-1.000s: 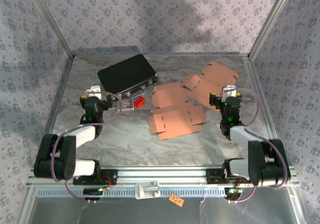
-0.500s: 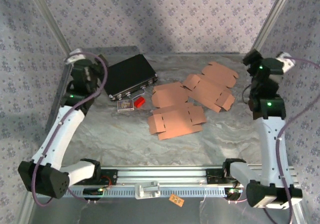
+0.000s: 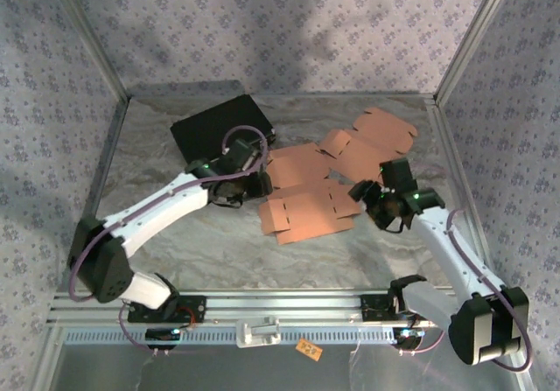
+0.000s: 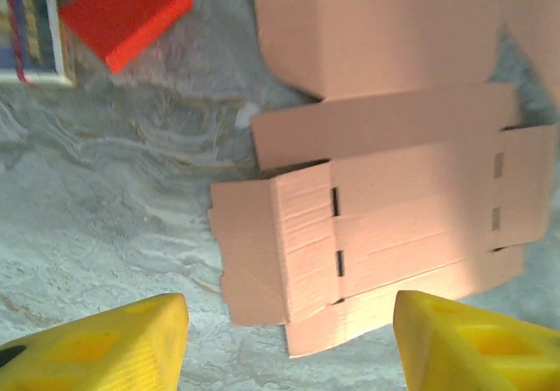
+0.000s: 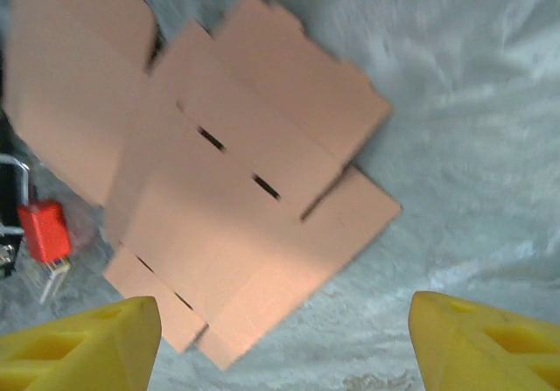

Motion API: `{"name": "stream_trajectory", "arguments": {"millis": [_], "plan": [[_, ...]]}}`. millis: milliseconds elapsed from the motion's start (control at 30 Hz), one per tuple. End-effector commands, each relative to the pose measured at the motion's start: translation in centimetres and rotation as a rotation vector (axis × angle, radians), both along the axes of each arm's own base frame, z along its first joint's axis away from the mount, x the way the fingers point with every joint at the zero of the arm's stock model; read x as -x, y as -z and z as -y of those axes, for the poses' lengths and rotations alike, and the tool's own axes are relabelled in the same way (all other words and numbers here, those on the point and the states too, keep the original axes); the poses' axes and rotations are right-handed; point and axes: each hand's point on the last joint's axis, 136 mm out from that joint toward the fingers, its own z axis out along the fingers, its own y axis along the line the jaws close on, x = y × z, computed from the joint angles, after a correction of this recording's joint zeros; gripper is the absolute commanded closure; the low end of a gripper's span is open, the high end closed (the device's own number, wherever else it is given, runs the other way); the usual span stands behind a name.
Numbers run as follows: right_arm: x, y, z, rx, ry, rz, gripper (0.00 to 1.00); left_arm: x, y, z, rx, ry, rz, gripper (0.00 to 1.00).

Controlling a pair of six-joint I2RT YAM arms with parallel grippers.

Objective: Fold the paper box

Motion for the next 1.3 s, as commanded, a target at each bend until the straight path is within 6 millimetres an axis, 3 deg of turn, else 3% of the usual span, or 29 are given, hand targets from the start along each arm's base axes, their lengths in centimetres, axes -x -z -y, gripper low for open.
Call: {"name": "stream_trajectory", "arguments": {"millis": [0, 200, 400, 600, 1267], "plan": [[-0.9, 0.0, -1.5, -0.166, 0.07, 0.055, 0.24, -1.3, 1.1, 0.7, 0.058, -0.032, -0.037, 0.39], [-2.2, 4.0, -0.7, -0.272, 0.186, 0.046, 0.31, -4.2, 3.3, 3.6, 0.17, 0.004, -0.093, 0.51], [-2.8, 5.8, -0.1, -0.317, 0.232, 0.043, 0.4, -4.5, 5.7, 4.3, 0.154, 0.034, -0.138, 0.54], [-2.7, 7.4, -0.2, -0.317, 0.243, 0.023, 0.43, -3.9, 7.9, 3.7, 0.106, 0.042, -0.186, 0.56], [-5.3, 8.5, 0.1, -0.313, 0.237, 0.071, 0.48, -2.7, 11.6, 4.1, 0.031, 0.086, -0.25, 0.56]]}}
